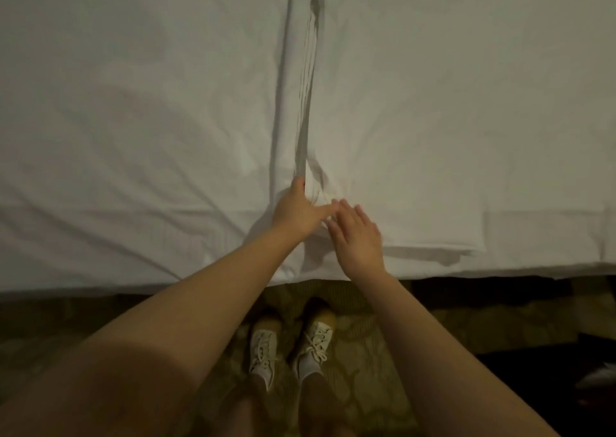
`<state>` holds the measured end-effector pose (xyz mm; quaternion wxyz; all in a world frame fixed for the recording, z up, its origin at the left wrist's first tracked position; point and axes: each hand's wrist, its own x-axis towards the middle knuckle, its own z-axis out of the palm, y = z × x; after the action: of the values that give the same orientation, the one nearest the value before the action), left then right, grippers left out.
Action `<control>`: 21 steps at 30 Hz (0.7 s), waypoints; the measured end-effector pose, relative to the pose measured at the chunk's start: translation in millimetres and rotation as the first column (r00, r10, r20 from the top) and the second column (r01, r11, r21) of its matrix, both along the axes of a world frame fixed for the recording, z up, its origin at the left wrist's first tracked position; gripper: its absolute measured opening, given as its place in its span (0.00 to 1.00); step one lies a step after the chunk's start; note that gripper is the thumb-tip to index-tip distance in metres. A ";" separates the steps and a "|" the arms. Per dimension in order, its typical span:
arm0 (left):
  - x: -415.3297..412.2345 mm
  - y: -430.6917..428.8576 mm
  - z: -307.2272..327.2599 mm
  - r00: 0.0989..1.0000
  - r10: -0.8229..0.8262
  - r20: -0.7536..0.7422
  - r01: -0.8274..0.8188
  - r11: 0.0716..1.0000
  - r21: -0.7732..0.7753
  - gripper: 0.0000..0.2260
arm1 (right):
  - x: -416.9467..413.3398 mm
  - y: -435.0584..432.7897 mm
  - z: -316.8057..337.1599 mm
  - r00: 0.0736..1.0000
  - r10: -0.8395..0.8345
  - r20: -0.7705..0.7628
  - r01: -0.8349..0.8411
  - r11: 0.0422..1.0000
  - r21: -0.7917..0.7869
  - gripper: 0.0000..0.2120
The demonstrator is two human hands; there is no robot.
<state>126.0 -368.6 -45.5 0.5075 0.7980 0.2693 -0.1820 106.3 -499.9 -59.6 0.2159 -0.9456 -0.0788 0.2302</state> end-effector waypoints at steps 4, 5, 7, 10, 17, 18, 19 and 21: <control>-18.7 5.9 -1.0 0.981 -0.014 0.193 -0.019 0.986 0.165 0.28 | -1.7 15.5 -1.0 0.990 -0.134 0.029 0.123 0.959 0.255 0.23; -23.0 8.3 -0.9 0.973 -0.068 0.221 0.020 0.977 0.210 0.24 | -3.1 15.4 -0.1 0.979 -0.195 0.061 0.172 0.947 0.271 0.23; -28.1 11.2 -2.4 0.965 -0.137 0.226 0.078 0.964 0.253 0.14 | -7.1 11.9 1.3 0.959 -0.261 0.113 0.226 0.940 0.254 0.23; -27.5 9.6 -7.1 0.982 -0.100 0.161 0.061 0.971 0.233 0.16 | -13.2 10.1 1.6 0.949 -0.296 0.108 0.267 0.937 0.225 0.23; -7.4 0.4 -5.9 1.000 -0.004 0.031 -0.001 0.989 0.151 0.12 | -22.1 17.9 5.0 0.947 -0.299 0.120 0.271 0.941 0.205 0.25; -5.7 0.4 -5.7 0.999 0.035 0.015 -0.036 0.993 0.110 0.09 | -22.2 18.4 5.3 0.949 -0.281 0.145 0.253 0.950 0.184 0.25; -7.1 2.9 -5.5 0.996 0.087 0.019 -0.088 0.994 0.065 0.09 | -23.0 18.1 6.0 0.950 -0.256 0.180 0.230 0.961 0.152 0.26; -18.9 14.8 -9.6 0.976 0.213 0.040 -0.212 0.976 -0.039 0.11 | -24.6 15.6 7.7 0.954 -0.175 0.242 0.166 0.984 0.059 0.29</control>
<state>107.1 -353.8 -55.1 0.5436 0.7595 0.3387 -0.1136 81.7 -484.3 -51.9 0.2414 -0.9658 -0.0276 0.0901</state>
